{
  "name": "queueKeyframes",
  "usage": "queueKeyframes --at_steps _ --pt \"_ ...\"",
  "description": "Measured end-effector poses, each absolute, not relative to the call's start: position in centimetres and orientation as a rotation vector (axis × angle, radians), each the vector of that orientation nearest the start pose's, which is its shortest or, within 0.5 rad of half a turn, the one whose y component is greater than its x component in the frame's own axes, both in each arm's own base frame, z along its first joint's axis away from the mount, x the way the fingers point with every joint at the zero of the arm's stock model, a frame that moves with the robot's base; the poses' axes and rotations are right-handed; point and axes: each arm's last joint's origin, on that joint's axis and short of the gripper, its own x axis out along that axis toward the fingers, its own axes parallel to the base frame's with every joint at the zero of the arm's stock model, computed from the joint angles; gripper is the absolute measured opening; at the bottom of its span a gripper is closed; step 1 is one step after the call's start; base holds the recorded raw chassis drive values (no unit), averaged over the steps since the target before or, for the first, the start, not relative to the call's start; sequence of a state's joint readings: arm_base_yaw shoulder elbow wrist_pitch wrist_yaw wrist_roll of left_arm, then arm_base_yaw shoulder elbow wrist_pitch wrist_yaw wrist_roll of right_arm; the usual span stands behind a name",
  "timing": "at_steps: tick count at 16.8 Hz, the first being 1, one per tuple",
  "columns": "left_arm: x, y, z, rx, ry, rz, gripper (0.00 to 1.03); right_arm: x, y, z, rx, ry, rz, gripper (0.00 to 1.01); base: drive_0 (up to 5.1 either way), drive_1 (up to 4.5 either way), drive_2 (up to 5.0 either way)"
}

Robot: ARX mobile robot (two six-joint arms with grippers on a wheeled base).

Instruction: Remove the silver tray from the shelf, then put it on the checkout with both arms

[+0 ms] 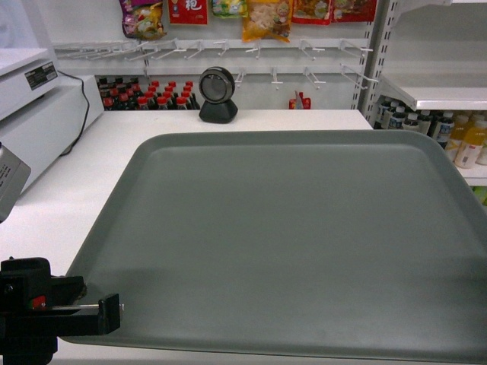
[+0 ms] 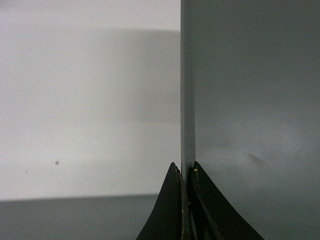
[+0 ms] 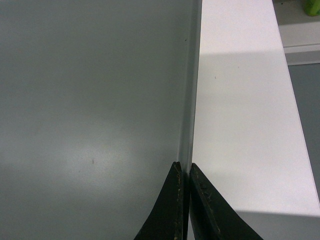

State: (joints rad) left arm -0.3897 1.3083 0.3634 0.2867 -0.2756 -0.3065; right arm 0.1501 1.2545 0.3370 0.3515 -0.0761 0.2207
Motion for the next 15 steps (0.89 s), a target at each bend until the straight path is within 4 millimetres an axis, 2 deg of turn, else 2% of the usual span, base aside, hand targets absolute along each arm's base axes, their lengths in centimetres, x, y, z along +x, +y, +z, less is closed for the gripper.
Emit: queueKeyframes --at_steps 12,14,15 --pt "20.6 -7.8 13.7 -0.069 0.667 0.018 0.02 21.3 3.4 14.5 0.194 0.585 0.160 0.02 -5.0 2.37 2.4" --pt "22.4 -8.1 13.9 -0.085 0.748 0.187 0.03 22.7 3.9 14.3 0.173 0.591 0.261 0.02 -5.0 2.37 2.4" --pt "23.5 -7.8 13.9 -0.133 0.753 0.222 0.03 24.5 4.2 14.2 0.165 0.608 0.308 0.03 -5.0 2.37 2.4"
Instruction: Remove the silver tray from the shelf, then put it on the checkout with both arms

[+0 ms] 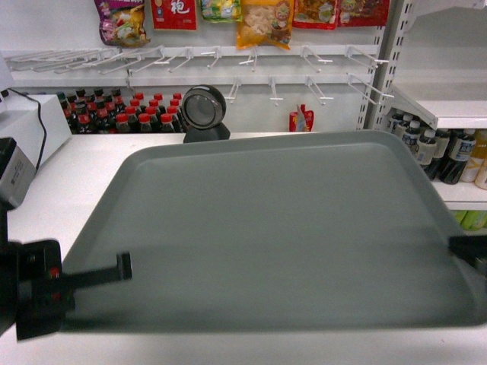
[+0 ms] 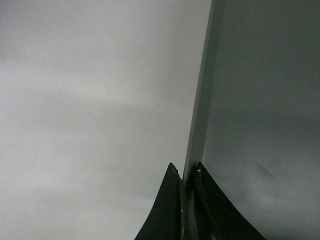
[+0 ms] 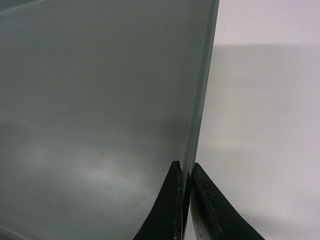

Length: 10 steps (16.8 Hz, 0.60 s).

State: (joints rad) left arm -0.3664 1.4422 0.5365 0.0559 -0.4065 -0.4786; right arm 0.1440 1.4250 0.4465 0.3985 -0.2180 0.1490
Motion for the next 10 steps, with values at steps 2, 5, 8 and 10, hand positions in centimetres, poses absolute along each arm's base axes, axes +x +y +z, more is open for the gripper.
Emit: queueKeyframes --at_steps 2,5,8,10 --pt "26.2 -7.0 13.9 -0.206 0.750 0.242 0.03 28.3 4.5 13.9 0.176 0.628 0.357 0.03 -5.0 2.37 2.4" --pt "29.7 -6.0 13.4 -0.197 0.749 0.255 0.03 33.6 5.5 12.4 0.187 0.683 0.383 0.03 -5.0 2.37 2.4" --pt "31.9 -5.4 11.8 -0.173 0.791 0.254 0.03 36.8 6.8 10.1 0.165 0.748 0.377 0.03 -5.0 2.37 2.4" --pt "32.7 -5.4 10.1 -0.154 0.830 0.260 0.03 37.9 7.6 8.3 0.120 0.776 0.365 0.03 -5.0 2.37 2.4"
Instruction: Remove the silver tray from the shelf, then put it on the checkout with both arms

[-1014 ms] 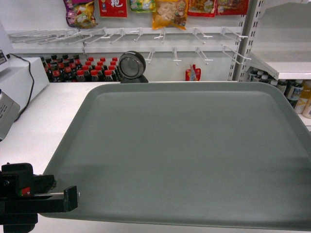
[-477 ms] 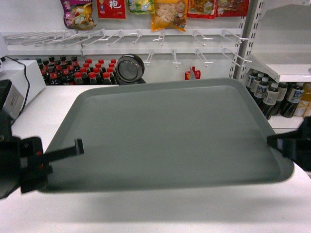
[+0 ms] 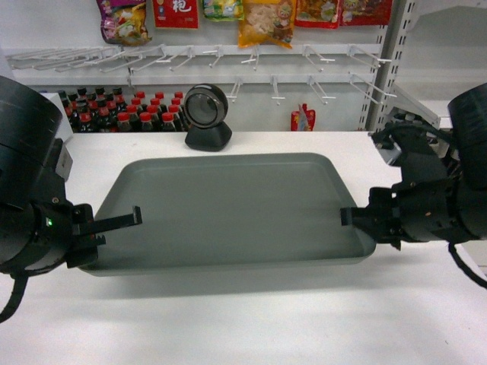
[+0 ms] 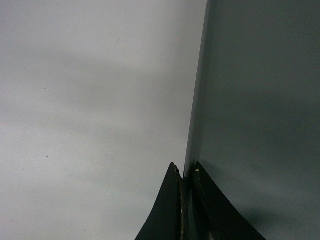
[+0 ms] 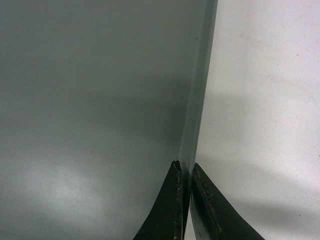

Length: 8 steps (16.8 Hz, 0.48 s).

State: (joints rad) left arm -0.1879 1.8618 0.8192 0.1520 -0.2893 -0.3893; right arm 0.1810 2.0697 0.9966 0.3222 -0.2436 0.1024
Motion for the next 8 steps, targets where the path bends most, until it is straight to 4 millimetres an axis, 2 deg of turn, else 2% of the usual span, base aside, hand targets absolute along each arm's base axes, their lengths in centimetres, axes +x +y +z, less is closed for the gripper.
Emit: queueKeyframes --at_steps 3,5,6,7,8 --pt "32.9 -5.6 7.5 -0.126 0.876 0.248 0.03 37.7 8.3 5.9 0.057 0.833 0.299 0.03 -5.0 2.37 2.4" --pt "32.9 -5.9 6.8 -0.111 0.879 0.246 0.03 37.3 8.5 5.5 0.042 0.830 0.280 0.03 -5.0 2.37 2.4" --pt "32.9 -6.0 6.7 -0.111 0.877 0.241 0.03 37.1 8.4 5.3 0.028 0.822 0.260 0.08 -5.0 2.37 2.4" --pt "33.0 -6.1 6.7 -0.107 0.864 0.247 0.11 36.9 8.3 5.2 0.007 0.825 0.235 0.17 -5.0 2.37 2.4" --pt "32.9 -6.1 6.8 -0.098 0.850 0.264 0.21 36.7 8.1 5.2 -0.002 0.815 0.208 0.27 0.0 0.00 0.0"
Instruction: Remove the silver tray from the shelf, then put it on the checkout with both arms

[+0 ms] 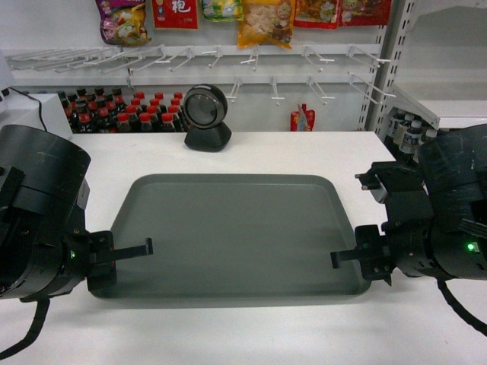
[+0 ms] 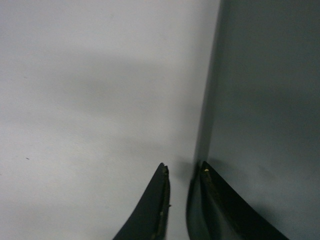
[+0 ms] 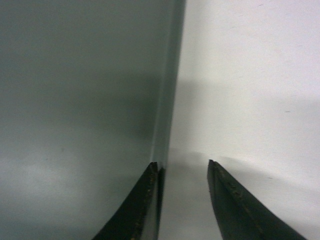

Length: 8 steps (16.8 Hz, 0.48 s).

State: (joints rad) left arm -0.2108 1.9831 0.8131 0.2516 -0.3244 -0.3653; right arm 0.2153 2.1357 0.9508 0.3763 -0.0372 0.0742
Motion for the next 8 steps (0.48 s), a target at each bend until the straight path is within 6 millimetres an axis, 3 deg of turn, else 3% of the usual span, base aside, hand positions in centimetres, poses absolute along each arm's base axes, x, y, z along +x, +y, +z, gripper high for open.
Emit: queueKeyframes --at_steps 2,4,5,6,7,8 --pt "32.1 -5.9 7.8 -0.112 0.797 0.265 0.41 36.1 6.6 6.8 0.018 0.727 0.134 0.47 0.0 0.00 0.0" --pt "30.9 -6.2 11.5 -0.112 0.605 0.256 0.59 36.3 5.9 9.5 0.039 0.618 0.103 0.65 0.0 0.00 0.0" --pt "29.9 -6.6 14.6 -0.136 0.455 0.247 0.70 36.4 5.8 9.4 0.022 0.412 0.051 0.58 0.0 0.00 0.0" --pt "29.5 -6.9 16.4 -0.168 0.252 0.124 0.68 35.0 5.3 8.5 0.000 0.319 0.011 0.47 0.0 0.00 0.0" --pt "29.0 -6.1 17.0 -0.146 0.137 0.055 0.59 31.8 4.7 7.3 -0.016 0.309 0.015 0.36 0.0 0.00 0.0" --pt "27.1 -4.6 15.5 -0.079 0.105 0.026 0.46 29.5 3.7 7.7 -0.016 0.269 0.001 0.24 0.0 0.00 0.0"
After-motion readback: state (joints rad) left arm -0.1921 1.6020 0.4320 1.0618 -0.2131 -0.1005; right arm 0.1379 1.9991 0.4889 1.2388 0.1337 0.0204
